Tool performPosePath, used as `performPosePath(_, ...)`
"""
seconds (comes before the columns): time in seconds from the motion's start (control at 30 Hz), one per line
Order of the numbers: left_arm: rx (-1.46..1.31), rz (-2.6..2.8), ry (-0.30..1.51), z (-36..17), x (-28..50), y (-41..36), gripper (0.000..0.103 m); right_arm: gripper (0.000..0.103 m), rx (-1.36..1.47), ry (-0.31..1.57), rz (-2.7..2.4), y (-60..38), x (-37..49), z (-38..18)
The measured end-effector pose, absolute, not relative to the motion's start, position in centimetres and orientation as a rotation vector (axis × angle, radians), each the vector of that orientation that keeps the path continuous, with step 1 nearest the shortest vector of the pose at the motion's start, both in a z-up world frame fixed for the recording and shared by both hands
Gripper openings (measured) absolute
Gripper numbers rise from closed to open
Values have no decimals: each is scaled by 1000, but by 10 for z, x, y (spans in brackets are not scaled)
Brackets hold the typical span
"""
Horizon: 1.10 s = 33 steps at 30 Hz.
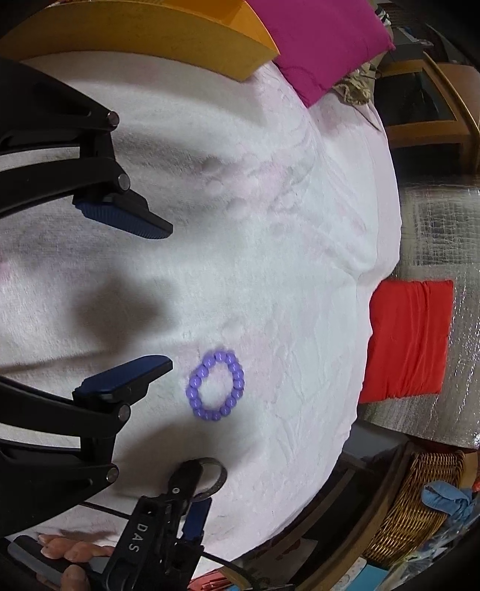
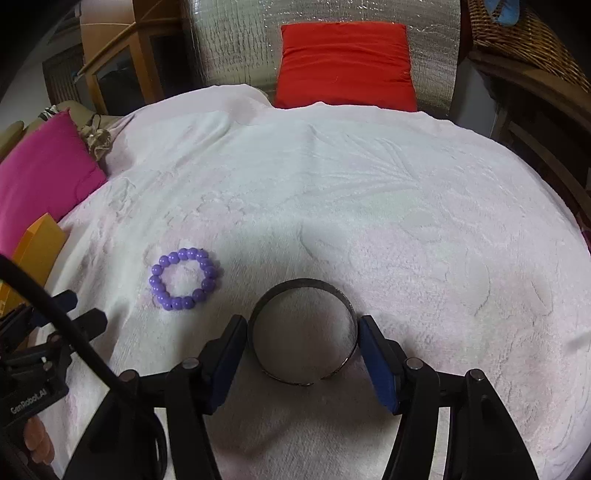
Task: Organize jewelry
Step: 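Grasp the purple bead bracelet with the left tool while the right tool grasps the silver bangle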
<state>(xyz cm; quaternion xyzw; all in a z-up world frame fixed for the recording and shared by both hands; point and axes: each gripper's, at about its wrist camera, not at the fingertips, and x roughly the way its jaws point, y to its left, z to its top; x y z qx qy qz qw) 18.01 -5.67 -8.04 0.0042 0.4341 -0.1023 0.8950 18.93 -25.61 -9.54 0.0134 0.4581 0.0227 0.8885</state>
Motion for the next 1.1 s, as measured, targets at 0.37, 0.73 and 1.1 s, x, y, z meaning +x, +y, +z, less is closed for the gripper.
performPosePath(0.37,-8,-290,881,-81,191,-96,67,64,74,1021,0,-297,174,-94)
performPosePath(0.73,72,-254,858,-86,202,-129,67,65,71,1020,37,-313,163,-93)
performPosePath(1.1,96,-235,879,-94,214,-145,67,65,77,1015,56,-316,158,-94)
